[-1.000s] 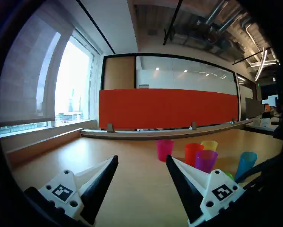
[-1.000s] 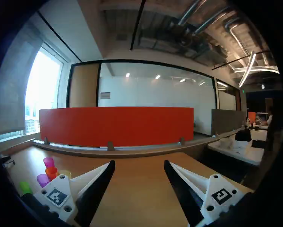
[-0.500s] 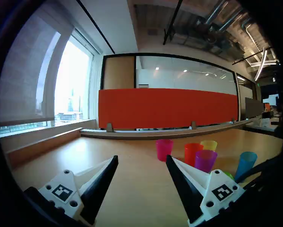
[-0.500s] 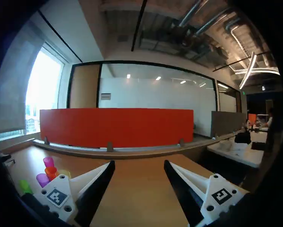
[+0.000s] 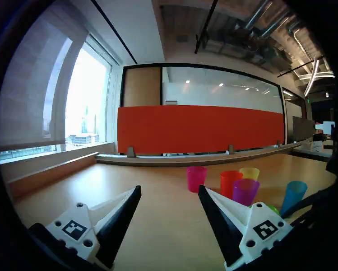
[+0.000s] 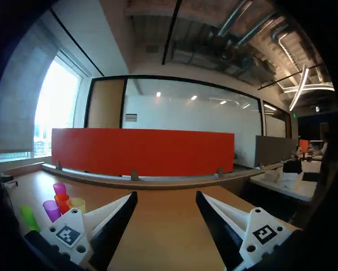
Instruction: Pour water
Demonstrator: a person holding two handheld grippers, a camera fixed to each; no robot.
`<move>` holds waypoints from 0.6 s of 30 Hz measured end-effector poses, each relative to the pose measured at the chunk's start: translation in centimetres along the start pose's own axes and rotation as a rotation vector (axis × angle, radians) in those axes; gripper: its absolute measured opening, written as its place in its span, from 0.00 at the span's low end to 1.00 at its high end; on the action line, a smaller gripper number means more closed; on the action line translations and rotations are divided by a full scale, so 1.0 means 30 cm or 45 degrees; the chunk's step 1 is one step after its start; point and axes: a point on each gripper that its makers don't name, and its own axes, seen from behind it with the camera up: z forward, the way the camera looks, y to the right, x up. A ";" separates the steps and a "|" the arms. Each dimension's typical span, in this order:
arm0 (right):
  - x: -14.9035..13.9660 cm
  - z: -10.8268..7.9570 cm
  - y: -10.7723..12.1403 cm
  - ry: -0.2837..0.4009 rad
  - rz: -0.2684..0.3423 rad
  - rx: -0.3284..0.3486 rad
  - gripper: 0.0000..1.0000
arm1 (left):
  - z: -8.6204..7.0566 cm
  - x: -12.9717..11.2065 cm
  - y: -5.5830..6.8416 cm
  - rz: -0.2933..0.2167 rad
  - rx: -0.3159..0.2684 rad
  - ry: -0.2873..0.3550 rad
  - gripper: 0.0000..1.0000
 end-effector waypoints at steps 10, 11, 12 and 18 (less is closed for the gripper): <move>-0.079 -0.001 -0.030 0.003 0.004 0.024 1.00 | 0.000 -0.001 0.000 0.000 0.000 0.000 0.94; -0.083 -0.001 -0.033 0.006 0.001 0.025 1.00 | 0.000 -0.001 -0.001 -0.001 0.000 0.000 0.94; -0.089 0.001 -0.036 0.009 -0.002 0.027 1.00 | 0.000 -0.001 -0.001 -0.001 0.000 0.000 0.94; -0.140 0.007 -0.074 0.007 0.004 0.071 1.00 | 0.001 0.000 0.000 -0.001 0.000 0.000 0.94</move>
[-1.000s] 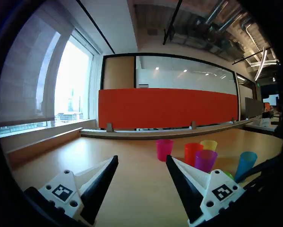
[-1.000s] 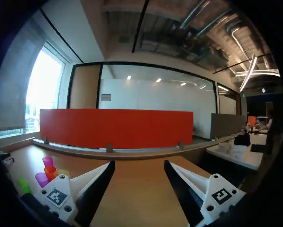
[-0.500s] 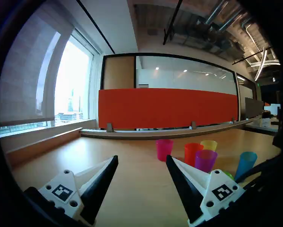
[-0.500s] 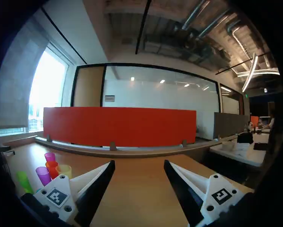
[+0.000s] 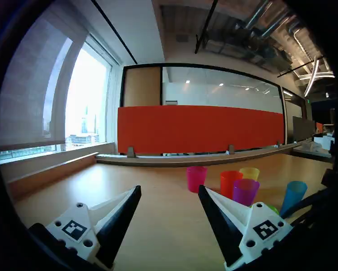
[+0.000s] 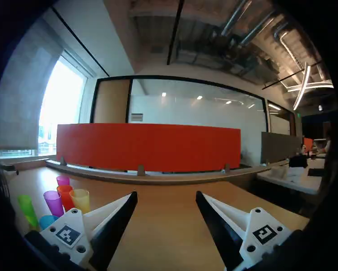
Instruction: Pour water
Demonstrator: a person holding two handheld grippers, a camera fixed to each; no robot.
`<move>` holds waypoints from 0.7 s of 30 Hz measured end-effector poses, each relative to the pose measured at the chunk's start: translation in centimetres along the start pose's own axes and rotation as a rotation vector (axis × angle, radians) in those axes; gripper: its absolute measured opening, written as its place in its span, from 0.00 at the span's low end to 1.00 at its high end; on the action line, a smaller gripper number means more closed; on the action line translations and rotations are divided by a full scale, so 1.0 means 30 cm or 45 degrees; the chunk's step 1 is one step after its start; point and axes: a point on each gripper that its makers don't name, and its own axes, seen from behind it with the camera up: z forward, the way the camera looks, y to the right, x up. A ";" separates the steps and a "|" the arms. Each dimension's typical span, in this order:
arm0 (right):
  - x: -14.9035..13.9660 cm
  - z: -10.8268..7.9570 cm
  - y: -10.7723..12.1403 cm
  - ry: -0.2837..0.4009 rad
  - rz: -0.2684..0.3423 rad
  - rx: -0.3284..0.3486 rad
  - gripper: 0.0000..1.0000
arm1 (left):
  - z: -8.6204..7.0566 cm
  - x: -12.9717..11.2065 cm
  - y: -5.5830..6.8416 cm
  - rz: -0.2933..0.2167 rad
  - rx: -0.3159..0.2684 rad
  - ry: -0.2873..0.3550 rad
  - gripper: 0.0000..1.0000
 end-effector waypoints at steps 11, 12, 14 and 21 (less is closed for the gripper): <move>-0.079 0.009 -0.033 -0.021 0.013 0.036 1.00 | -0.001 0.000 -0.001 0.001 0.000 0.000 0.94; -0.080 0.010 -0.039 -0.019 0.009 0.043 1.00 | -0.001 0.000 0.000 0.000 0.000 0.000 0.94; -0.082 0.013 -0.049 -0.012 0.002 0.048 1.00 | -0.001 0.000 -0.001 0.001 0.000 0.000 0.94; -0.118 0.018 -0.082 -0.023 -0.022 0.067 1.00 | -0.001 0.000 0.002 0.000 0.000 0.000 0.94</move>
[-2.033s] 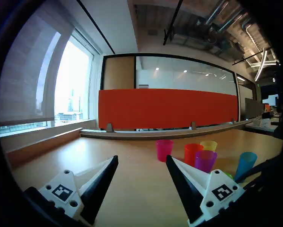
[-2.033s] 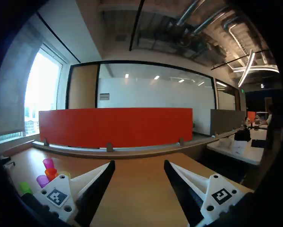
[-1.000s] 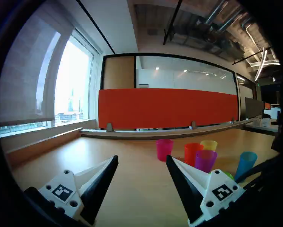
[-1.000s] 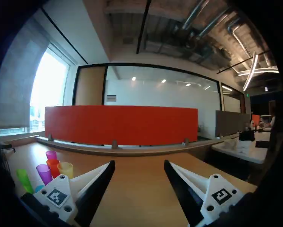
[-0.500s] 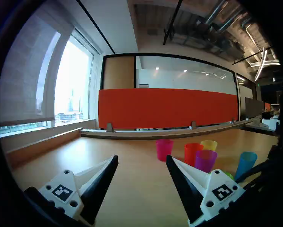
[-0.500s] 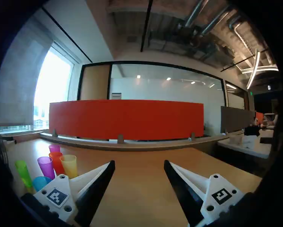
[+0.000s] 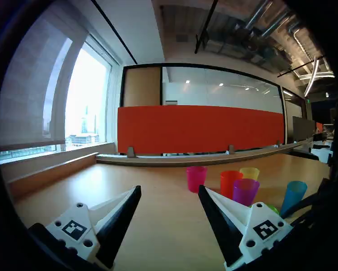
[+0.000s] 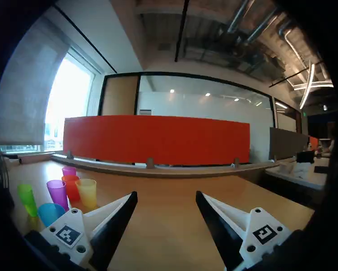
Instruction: Pour water
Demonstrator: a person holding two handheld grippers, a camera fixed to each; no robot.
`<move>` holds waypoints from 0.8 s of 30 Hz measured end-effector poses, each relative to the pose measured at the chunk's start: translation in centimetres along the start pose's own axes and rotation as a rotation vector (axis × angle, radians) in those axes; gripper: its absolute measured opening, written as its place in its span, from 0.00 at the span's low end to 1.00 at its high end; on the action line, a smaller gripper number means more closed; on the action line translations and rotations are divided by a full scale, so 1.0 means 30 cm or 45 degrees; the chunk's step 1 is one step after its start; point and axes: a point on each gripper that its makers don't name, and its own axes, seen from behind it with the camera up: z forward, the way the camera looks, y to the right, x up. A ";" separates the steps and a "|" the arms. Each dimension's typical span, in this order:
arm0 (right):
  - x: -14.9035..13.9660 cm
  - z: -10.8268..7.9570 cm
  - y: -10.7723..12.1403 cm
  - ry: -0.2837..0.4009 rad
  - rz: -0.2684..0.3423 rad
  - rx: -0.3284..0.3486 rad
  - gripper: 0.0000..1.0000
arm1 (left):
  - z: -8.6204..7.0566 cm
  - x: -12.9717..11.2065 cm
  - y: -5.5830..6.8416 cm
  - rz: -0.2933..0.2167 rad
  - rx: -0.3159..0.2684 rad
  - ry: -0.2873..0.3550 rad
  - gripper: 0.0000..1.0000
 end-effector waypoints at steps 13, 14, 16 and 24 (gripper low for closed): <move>-0.034 0.010 0.030 -0.027 0.052 -0.015 1.00 | 0.000 0.000 -0.003 0.000 0.000 0.000 0.94; -0.034 0.009 0.033 -0.027 0.055 -0.016 1.00 | 0.000 0.000 -0.002 0.001 0.000 0.000 0.94; -0.034 0.007 0.039 -0.027 0.058 -0.018 1.00 | 0.001 0.000 -0.001 0.001 0.000 0.000 0.94; -0.035 0.000 0.042 -0.026 0.056 -0.015 1.00 | 0.000 0.000 -0.001 0.001 0.000 0.000 0.94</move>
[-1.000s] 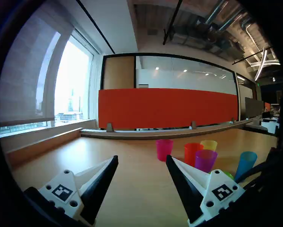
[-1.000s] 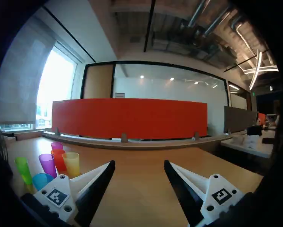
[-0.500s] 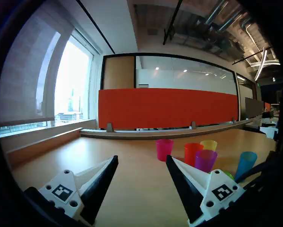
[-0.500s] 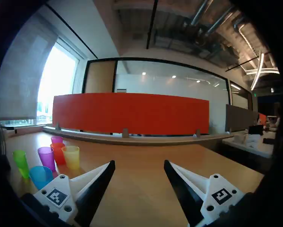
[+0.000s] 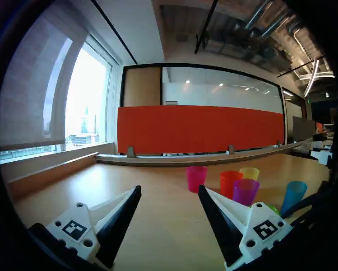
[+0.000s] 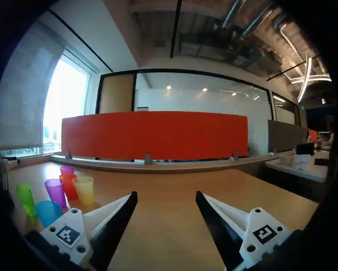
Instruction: Pour water
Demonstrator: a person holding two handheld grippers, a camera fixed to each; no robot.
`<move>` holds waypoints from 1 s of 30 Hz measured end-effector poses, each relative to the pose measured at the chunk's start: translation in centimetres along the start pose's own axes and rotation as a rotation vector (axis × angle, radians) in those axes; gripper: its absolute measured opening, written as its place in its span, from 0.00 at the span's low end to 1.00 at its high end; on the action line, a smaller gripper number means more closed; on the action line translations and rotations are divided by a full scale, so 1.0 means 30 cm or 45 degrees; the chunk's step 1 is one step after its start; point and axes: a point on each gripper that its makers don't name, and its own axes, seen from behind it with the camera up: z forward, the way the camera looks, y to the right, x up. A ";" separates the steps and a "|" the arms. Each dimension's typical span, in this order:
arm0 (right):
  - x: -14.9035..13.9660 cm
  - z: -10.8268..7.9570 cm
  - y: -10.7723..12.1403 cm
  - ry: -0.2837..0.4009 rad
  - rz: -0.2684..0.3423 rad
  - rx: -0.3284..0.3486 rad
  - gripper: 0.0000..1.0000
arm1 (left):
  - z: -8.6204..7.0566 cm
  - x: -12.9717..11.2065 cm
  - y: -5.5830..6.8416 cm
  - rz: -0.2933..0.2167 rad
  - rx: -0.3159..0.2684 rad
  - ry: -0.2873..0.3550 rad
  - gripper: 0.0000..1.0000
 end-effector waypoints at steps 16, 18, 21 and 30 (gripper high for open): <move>-0.001 -0.007 -0.004 -0.001 0.003 0.004 1.00 | 0.000 0.000 0.002 0.000 0.000 0.000 0.94; -0.001 -0.008 -0.004 -0.001 0.003 0.004 1.00 | 0.001 -0.001 0.002 0.000 0.000 0.000 0.94; -0.001 -0.007 -0.003 -0.001 0.003 0.004 1.00 | 0.002 -0.001 0.002 0.000 0.000 0.000 0.94; -0.005 -0.006 -0.003 -0.002 0.003 0.004 1.00 | 0.001 -0.001 0.003 0.000 0.000 0.000 0.94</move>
